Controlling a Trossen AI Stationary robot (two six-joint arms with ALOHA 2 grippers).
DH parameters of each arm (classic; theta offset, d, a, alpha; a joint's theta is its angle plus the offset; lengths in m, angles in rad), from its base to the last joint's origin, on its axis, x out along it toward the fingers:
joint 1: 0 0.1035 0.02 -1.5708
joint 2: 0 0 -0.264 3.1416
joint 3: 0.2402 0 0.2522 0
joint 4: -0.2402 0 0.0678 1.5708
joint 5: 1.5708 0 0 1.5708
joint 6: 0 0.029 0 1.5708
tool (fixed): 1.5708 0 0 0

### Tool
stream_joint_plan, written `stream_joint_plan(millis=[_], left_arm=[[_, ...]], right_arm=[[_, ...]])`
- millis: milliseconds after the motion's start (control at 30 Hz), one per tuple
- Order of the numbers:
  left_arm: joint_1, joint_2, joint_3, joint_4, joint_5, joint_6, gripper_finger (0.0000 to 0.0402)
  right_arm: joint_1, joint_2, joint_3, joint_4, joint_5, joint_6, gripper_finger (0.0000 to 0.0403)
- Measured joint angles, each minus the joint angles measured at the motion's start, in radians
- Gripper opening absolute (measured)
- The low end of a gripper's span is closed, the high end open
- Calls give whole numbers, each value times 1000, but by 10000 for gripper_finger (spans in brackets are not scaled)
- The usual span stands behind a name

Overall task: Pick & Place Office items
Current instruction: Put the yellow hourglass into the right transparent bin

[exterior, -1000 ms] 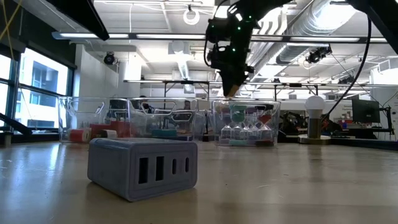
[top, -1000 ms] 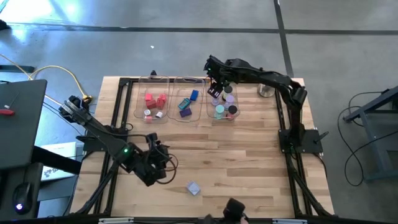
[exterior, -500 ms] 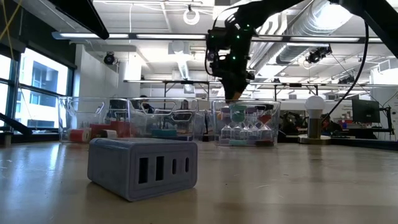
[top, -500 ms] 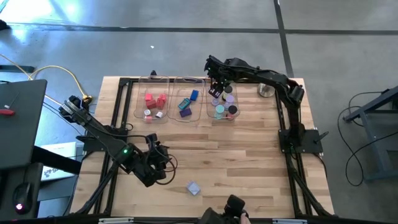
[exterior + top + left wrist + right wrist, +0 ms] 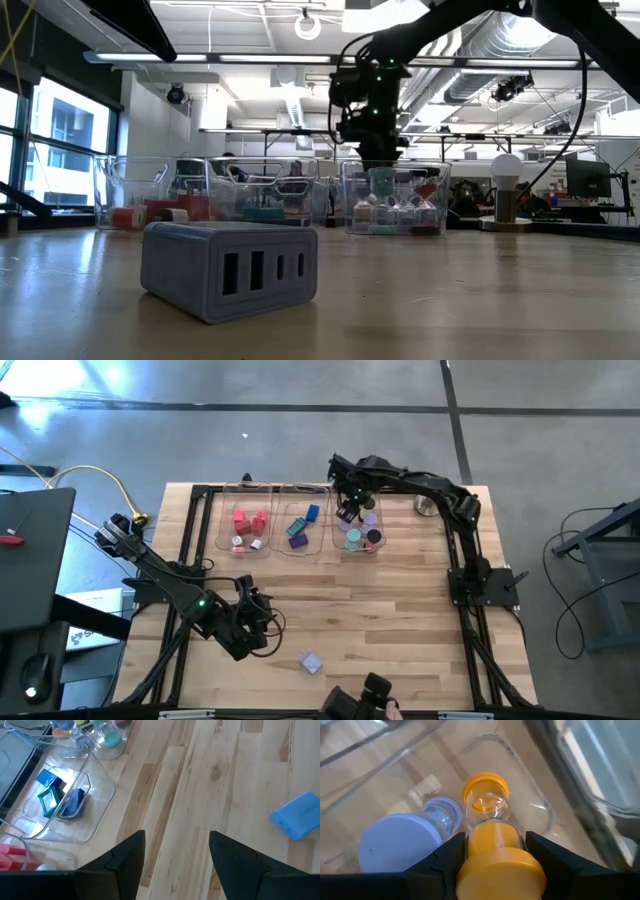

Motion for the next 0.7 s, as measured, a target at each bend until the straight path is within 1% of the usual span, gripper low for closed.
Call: stream_joint_plan(millis=[200,300,700], left_arm=[[0,0,0,0,0,0,211],[0,0,0,0,0,0,211],[0,0,0,0,0,0,211]], right_arm=[[0,1,0,20,-6,-13,182],[-5,1,0,15,12,-17,182],[-13,8,0,8,10,-15,185]])
